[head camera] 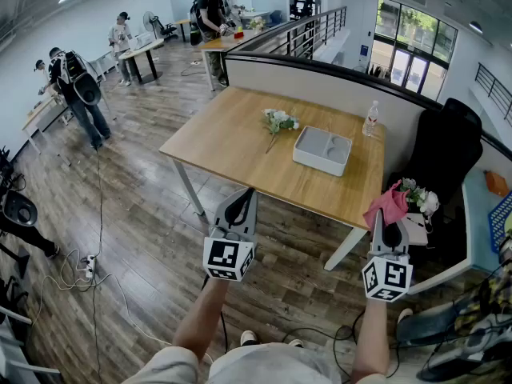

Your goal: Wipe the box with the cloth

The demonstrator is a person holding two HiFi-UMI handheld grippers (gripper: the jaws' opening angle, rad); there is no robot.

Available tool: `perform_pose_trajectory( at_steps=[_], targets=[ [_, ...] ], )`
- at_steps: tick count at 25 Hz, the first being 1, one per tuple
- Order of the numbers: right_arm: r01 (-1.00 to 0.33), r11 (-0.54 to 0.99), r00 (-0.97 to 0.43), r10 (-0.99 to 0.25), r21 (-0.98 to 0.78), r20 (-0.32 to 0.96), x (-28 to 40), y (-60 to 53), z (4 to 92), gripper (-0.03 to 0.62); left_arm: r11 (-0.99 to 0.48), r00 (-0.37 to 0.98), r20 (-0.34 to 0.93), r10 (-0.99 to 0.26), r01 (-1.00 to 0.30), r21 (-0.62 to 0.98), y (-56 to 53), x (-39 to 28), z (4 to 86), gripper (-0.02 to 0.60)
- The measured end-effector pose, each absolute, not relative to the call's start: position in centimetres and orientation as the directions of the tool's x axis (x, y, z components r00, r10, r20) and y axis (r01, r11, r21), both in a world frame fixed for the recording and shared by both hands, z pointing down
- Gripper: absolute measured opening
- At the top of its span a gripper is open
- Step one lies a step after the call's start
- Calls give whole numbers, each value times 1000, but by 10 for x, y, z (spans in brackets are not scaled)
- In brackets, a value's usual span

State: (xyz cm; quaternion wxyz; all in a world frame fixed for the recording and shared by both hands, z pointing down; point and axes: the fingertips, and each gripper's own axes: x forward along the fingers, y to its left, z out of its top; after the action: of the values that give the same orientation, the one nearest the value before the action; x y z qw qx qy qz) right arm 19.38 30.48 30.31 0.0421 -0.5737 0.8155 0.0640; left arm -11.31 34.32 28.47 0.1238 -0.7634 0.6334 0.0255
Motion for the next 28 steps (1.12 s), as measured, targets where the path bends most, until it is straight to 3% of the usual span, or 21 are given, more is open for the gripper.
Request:
perform_pose_trajectory(
  at_steps=[15,28],
  targets=[
    [-946,323,-323,-941,17,-103,221,325,323,66,-166,190,-153,-970,-974,-156,364,-90,295,15],
    [-937,347,-345,-937,-29,-56,286,328,366,66,-172,191,-98,-977,-970,-172,363,-16,329,15]
  ],
)
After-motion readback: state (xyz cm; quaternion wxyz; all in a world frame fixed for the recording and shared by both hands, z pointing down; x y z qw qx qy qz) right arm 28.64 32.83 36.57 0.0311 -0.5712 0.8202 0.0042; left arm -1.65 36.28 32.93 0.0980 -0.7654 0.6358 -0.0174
